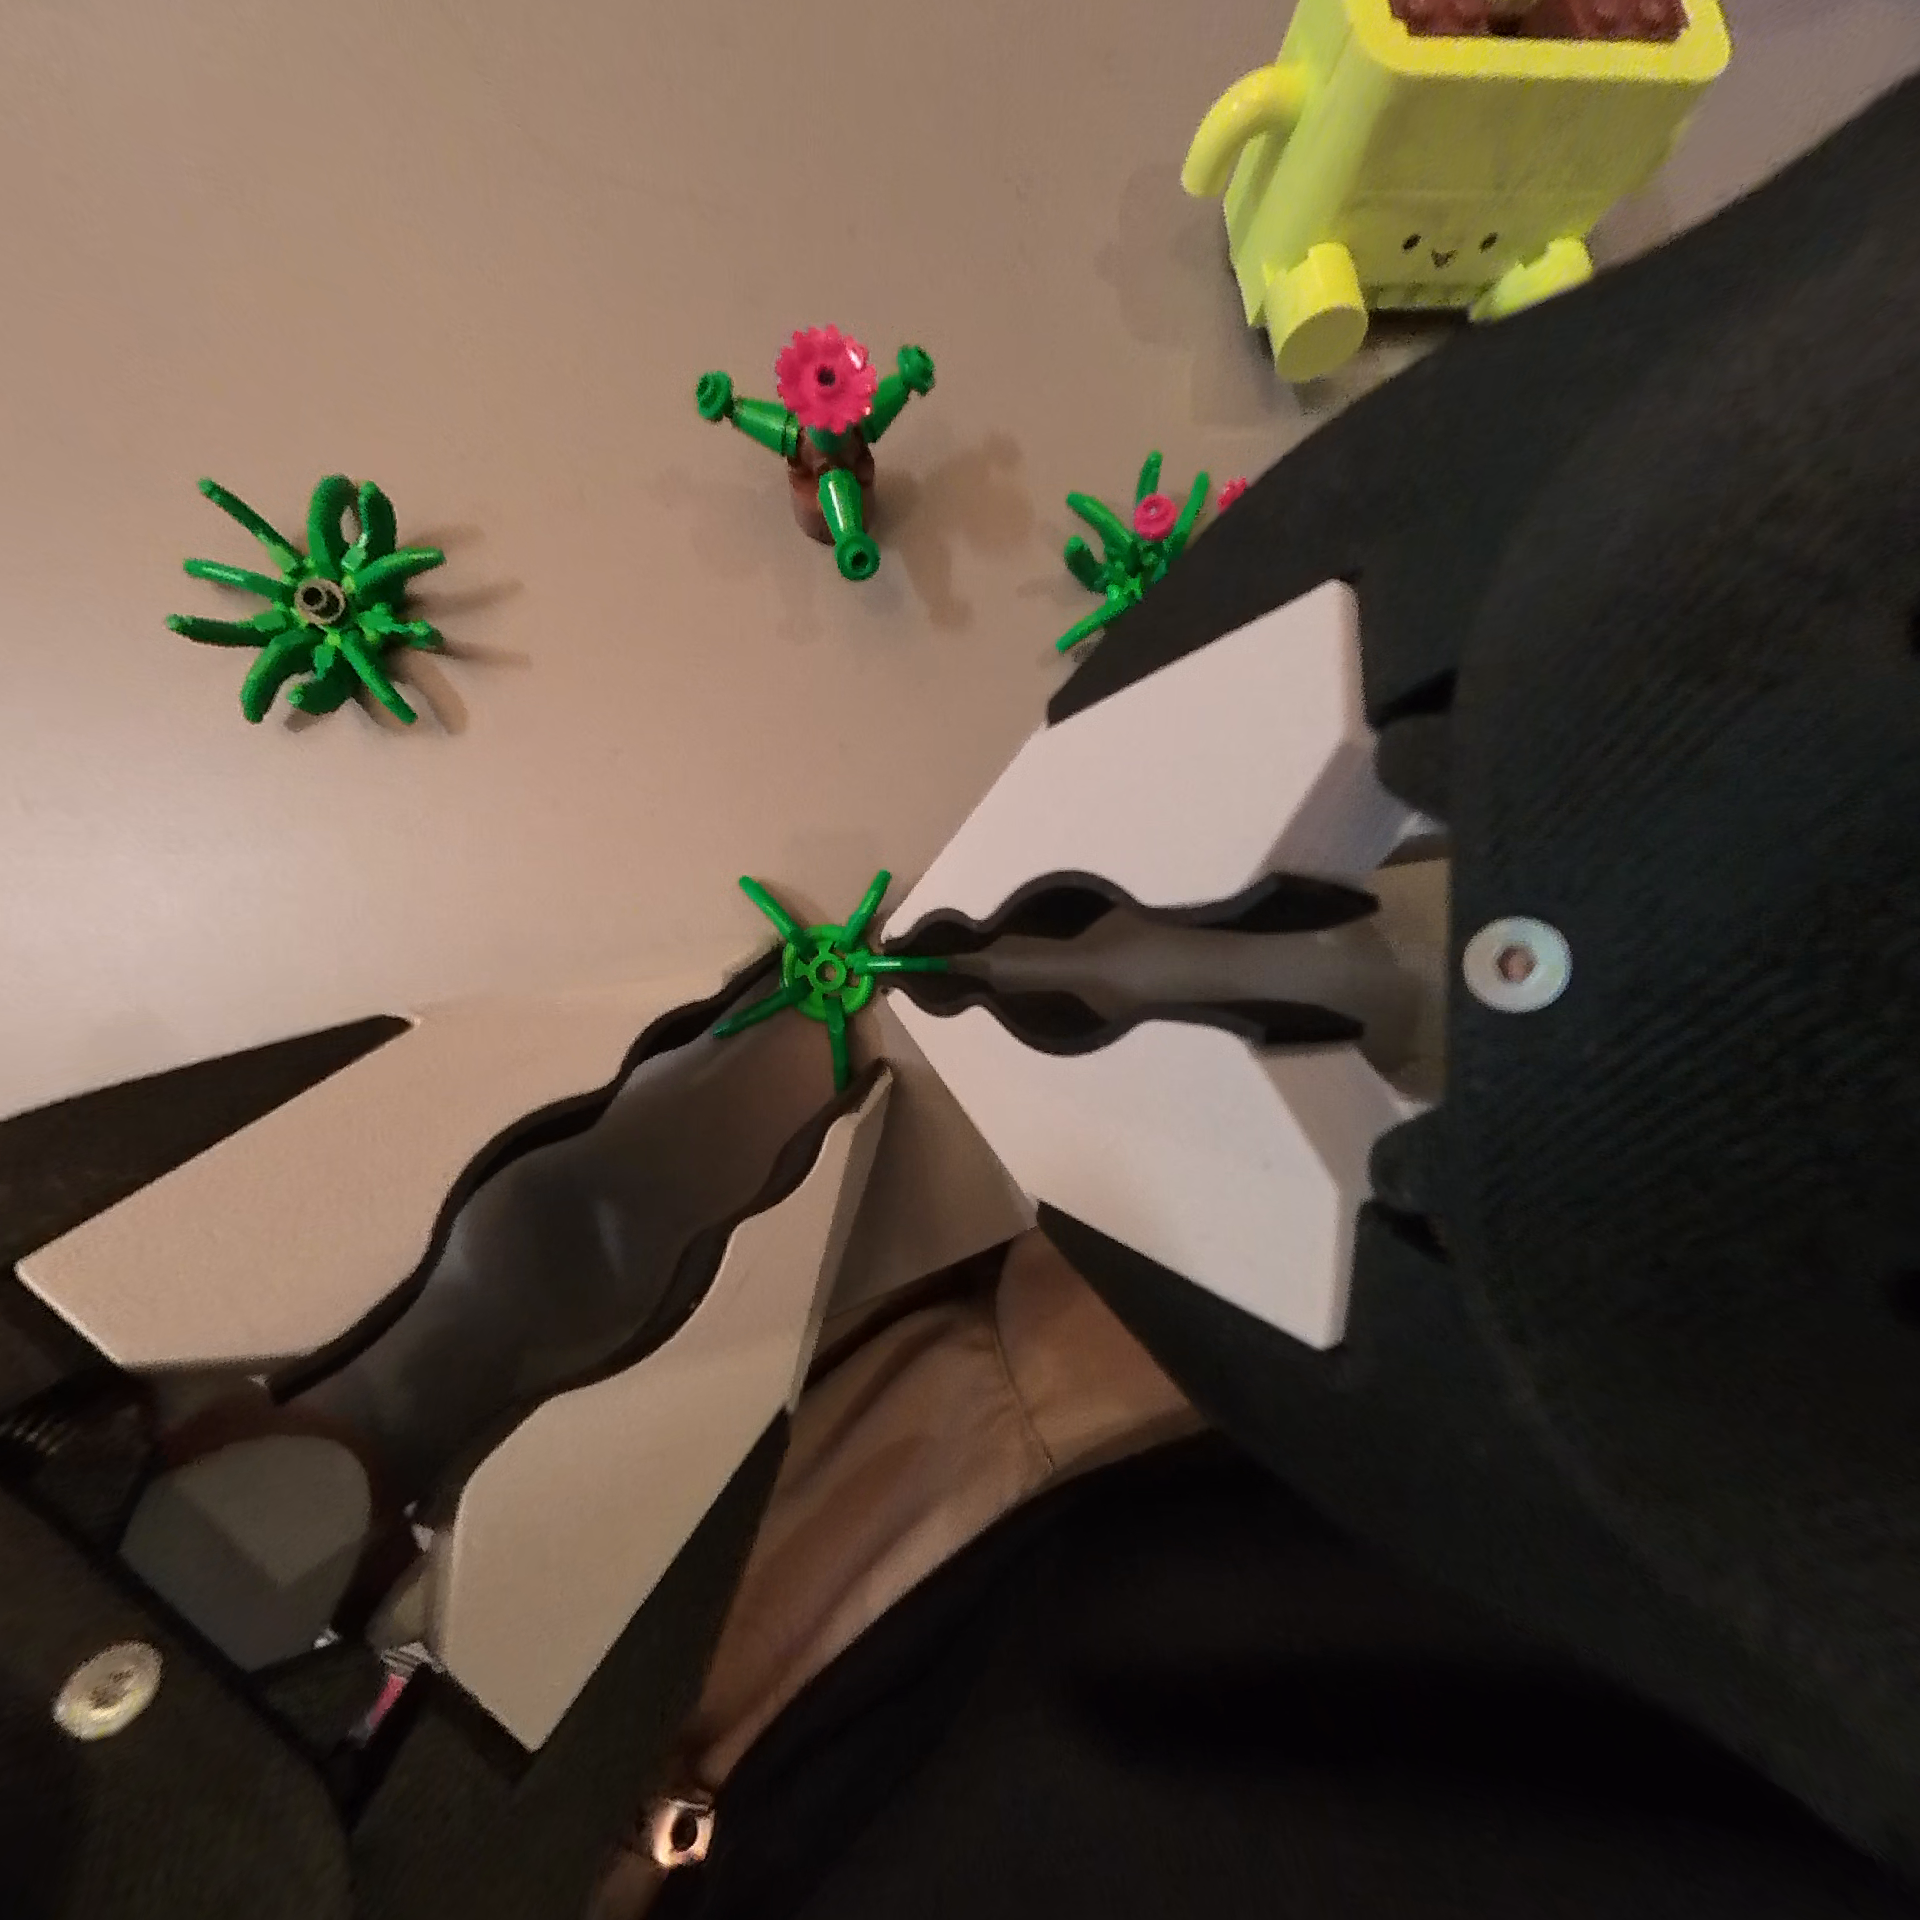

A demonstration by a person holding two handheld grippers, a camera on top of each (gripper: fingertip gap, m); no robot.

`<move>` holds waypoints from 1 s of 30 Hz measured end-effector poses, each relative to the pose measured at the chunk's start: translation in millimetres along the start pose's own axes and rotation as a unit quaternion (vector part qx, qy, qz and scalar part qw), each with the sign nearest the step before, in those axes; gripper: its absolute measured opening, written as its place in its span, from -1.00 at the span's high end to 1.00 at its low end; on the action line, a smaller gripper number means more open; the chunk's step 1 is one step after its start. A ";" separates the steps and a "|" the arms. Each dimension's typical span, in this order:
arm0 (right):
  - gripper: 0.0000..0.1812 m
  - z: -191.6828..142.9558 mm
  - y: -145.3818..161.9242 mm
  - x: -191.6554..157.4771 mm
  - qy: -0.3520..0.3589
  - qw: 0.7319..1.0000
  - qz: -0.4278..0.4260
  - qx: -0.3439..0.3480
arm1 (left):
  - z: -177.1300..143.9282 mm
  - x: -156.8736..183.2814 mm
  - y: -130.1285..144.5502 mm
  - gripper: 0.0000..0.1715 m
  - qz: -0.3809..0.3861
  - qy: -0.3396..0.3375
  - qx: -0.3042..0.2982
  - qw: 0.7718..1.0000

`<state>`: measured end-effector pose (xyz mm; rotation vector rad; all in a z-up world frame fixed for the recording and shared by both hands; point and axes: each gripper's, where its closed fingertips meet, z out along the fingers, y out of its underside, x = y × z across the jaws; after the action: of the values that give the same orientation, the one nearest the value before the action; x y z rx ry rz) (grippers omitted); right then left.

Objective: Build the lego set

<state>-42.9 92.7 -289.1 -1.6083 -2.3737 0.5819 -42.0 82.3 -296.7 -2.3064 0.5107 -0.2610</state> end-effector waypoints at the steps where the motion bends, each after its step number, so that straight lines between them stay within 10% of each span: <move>1: 0.99 -0.2 0.1 -0.5 -0.001 1.000 0.008 -0.004 | 0.2 0.2 -0.2 0.68 -0.002 -0.001 0.000 1.000; 30: 0.99 5.5 0.8 -1.2 0.025 0.994 0.076 -0.074 | -0.1 -5.9 0.6 0.69 -0.003 -0.037 -0.002 0.999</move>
<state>-43.9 90.8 -294.3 -1.8569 -2.3210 0.3951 -47.5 84.4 -297.3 -2.3122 0.4668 -0.1769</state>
